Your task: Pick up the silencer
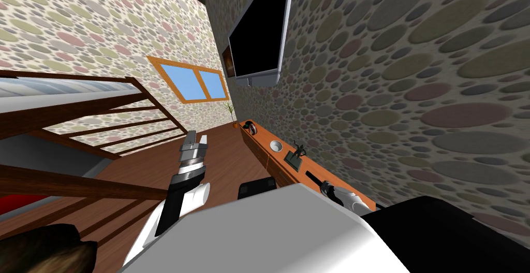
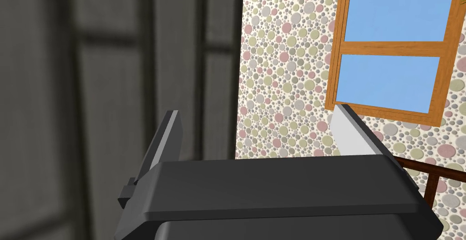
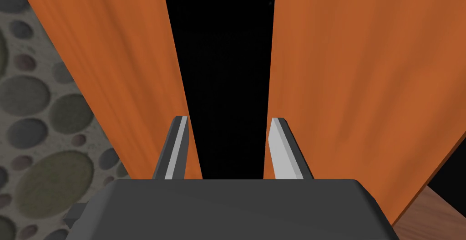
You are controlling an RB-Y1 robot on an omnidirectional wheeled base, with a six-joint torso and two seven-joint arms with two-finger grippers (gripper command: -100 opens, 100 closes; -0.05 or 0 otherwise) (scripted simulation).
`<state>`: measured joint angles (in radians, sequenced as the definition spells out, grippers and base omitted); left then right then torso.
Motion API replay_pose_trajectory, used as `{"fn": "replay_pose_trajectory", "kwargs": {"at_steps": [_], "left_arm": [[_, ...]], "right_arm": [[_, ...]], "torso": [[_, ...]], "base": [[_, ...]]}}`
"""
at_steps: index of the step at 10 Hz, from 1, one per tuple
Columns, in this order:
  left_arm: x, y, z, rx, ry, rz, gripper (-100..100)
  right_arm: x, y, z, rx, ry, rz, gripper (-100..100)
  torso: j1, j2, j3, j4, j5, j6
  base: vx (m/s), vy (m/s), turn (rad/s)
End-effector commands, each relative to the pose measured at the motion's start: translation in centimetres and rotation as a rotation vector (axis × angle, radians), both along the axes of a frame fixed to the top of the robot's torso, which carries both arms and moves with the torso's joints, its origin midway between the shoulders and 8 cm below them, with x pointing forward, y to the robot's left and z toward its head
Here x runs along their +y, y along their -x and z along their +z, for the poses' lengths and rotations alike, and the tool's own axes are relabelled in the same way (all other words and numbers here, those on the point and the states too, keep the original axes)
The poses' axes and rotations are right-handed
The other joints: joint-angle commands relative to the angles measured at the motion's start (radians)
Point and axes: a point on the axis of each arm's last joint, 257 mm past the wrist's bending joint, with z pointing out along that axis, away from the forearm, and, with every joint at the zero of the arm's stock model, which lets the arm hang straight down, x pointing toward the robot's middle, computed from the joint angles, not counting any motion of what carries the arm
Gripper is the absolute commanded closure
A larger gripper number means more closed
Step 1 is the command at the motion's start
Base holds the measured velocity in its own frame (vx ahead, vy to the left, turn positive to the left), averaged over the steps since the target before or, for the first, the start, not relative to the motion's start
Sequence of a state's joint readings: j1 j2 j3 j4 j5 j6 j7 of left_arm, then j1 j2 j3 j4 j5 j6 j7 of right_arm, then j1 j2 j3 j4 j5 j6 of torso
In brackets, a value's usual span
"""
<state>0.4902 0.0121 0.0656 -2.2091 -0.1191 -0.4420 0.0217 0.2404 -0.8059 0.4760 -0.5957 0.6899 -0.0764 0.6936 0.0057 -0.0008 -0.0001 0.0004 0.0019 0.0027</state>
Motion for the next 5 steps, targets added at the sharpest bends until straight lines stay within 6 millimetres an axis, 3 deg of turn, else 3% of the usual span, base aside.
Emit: {"fn": "replay_pose_trajectory", "kwargs": {"at_steps": [1,4,5], "left_arm": [[0.00,0.00,0.00,0.000,0.000,0.000,0],[0.00,0.00,0.00,0.000,0.000,0.000,0],[0.00,0.00,0.00,0.000,0.000,0.000,0]], "right_arm": [[-0.63,0.17,0.70,-0.001,-0.003,0.004,100],[-0.87,0.10,0.84,-0.001,-0.004,0.008,100],[-0.89,0.07,0.87,-0.002,-0.005,0.006,0]], "torso": [[0.000,0.000,0.000,0.000,0.000,0.000],[-0.001,0.000,0.000,0.000,0.001,-0.001],[-0.003,0.000,0.000,0.000,0.000,-0.001]], "base": [[0.027,0.094,-0.052],[0.012,0.039,-0.010],[0.000,0.000,0.000]]}}
